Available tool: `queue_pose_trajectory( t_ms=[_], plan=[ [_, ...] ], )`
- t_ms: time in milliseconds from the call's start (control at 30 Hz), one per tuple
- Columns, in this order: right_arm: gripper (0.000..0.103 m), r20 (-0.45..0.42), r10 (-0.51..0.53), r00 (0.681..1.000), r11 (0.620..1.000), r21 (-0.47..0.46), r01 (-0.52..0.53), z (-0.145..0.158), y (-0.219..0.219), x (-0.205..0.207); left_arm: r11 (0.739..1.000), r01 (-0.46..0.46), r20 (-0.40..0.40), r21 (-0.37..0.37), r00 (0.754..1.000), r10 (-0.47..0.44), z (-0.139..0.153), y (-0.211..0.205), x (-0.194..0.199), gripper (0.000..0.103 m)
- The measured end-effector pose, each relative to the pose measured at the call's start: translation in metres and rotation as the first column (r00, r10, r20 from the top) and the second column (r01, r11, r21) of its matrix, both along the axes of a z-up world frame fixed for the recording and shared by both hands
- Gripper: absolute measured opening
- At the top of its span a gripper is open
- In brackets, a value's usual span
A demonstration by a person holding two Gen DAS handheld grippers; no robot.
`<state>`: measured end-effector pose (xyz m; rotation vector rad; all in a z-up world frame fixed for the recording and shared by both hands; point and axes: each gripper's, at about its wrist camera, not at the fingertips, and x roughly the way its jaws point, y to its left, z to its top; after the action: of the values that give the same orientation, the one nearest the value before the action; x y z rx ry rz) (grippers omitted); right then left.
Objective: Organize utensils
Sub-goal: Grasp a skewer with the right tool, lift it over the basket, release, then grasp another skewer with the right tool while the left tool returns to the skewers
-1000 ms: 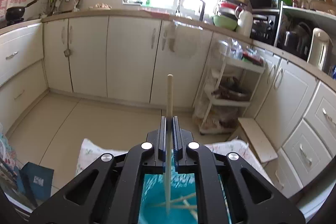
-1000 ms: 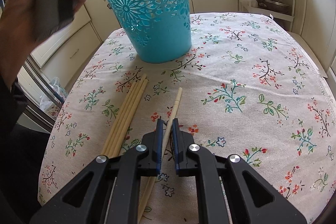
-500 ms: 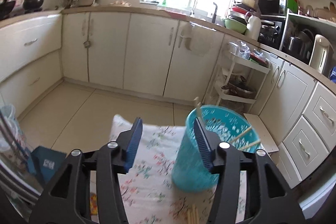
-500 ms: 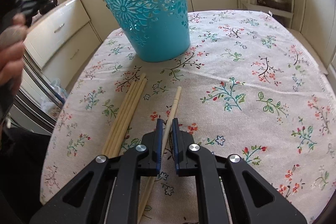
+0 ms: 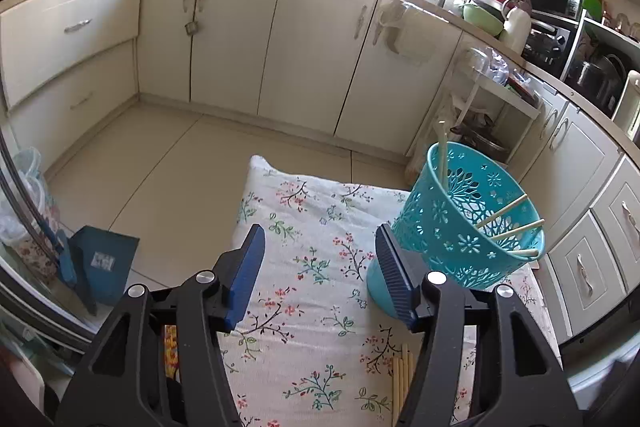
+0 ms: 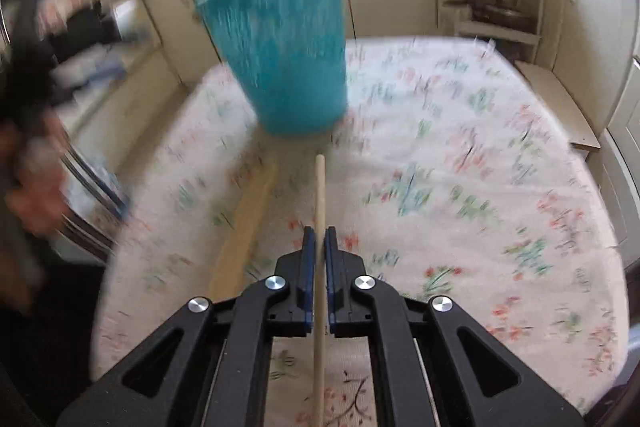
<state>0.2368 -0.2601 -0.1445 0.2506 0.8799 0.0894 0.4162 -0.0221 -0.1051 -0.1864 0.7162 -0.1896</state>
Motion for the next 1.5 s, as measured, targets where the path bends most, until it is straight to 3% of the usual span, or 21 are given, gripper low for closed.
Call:
queue_pose_trajectory(
  t_ms=[133,300,400,567,733,1000,1200,1333,1433,1500],
  plan=[
    [0.006,0.164,-0.028,0.986,0.997,0.08,0.015,0.069,-0.016,-0.001,1.0,-0.001,-0.028,-0.008,1.0,0.001,-0.004,0.001,0.004,0.055],
    [0.006,0.413,-0.055,0.909,0.996,0.081,0.024,0.156,-0.011,0.035,1.0,0.008,-0.033,-0.009,0.999,-0.009,-0.004,-0.002,0.003,0.056],
    [0.006,0.519,-0.078,0.851,0.996,0.073,0.048,0.18,-0.001,0.069,1.0,0.011,-0.035,-0.006,0.999,-0.011,-0.005,-0.004,0.004,0.057],
    [0.006,0.587,-0.142,0.797,0.986,0.015,0.165,0.178,0.015,0.125,1.0,0.008,-0.051,-0.01,0.999,-0.009,-0.007,-0.002,0.007,0.058],
    [0.006,0.539,-0.168,0.825,0.979,-0.009,0.205,0.145,0.021,0.149,0.999,0.004,-0.067,-0.035,0.998,-0.006,-0.007,0.002,0.009,0.059],
    [0.006,0.453,-0.098,0.886,0.988,-0.066,0.143,0.11,0.028,0.143,0.999,0.015,-0.075,-0.032,0.997,-0.017,-0.008,0.0,0.009,0.06],
    [0.017,0.459,-0.057,0.887,0.995,-0.046,0.088,0.108,0.031,0.072,1.0,-0.006,-0.089,-0.023,0.996,0.004,-0.011,0.005,0.011,0.062],
    [0.02,0.331,-0.017,0.943,0.998,-0.057,0.038,0.067,0.039,0.021,1.0,-0.018,-0.094,-0.018,0.995,0.017,-0.012,0.008,0.011,0.063],
    [0.02,0.184,0.004,0.983,0.998,-0.061,0.007,0.024,0.044,0.001,1.0,-0.021,-0.094,-0.012,0.995,0.019,-0.014,0.01,0.009,0.064],
    [0.02,0.123,0.005,0.992,0.998,-0.059,0.002,0.006,0.047,-0.001,1.0,-0.02,-0.095,-0.004,0.995,0.02,-0.015,0.01,0.009,0.065]
  ],
)
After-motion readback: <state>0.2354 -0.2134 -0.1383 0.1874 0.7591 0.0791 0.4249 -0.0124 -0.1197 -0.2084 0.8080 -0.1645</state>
